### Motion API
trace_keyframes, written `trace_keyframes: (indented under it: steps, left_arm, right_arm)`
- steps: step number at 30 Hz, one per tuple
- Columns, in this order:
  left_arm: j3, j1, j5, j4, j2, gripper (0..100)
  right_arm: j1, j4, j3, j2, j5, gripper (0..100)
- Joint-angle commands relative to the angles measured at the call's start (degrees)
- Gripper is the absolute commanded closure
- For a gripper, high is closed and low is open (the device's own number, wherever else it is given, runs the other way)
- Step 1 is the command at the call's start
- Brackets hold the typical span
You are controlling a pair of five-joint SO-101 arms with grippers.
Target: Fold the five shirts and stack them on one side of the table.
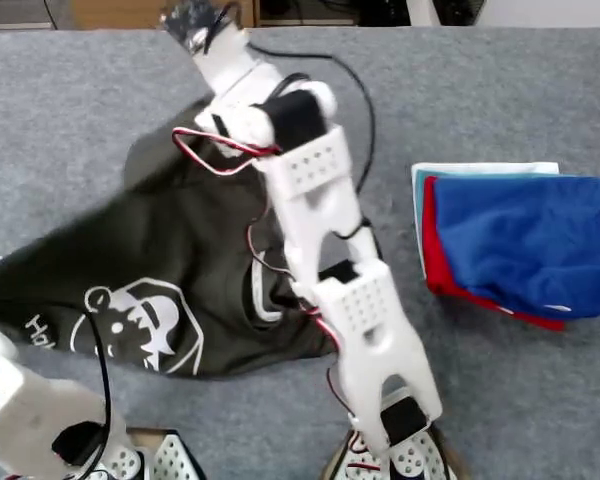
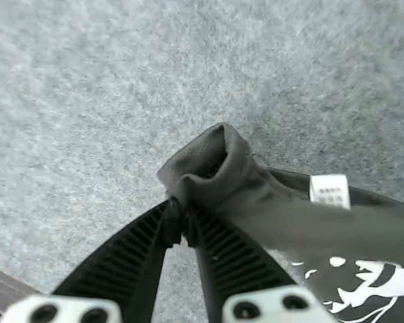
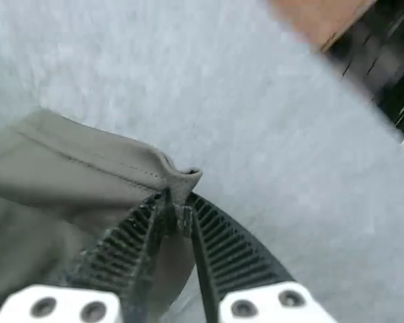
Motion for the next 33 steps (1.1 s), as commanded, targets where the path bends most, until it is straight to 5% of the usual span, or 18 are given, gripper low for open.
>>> trace_keyframes:
  steps: [1,16,21,28,33]
  left_arm:
    - [-2.81,0.26,0.62,0.62,-5.49,98]
    - [-1.49,2.11,17.85,0.62,-28.7,98]
    - [11.69,1.58,18.29,0.62,-31.43,98]
    - [25.14,-2.11,19.96,-4.13,-31.6,75]
    - [26.73,-4.4,21.63,-10.2,-31.52,75]
  right_arm:
    - [1.1,0.88,-1.89,-10.33,0.97,99.7]
    - [1.36,-3.52,-1.71,-31.43,1.23,99.7]
    - [1.36,0.62,1.54,-30.81,1.23,99.7]
    - [4.0,1.14,11.12,-28.79,4.4,99.6]
    - [7.52,-0.35,22.73,-22.99,6.68,99.6]
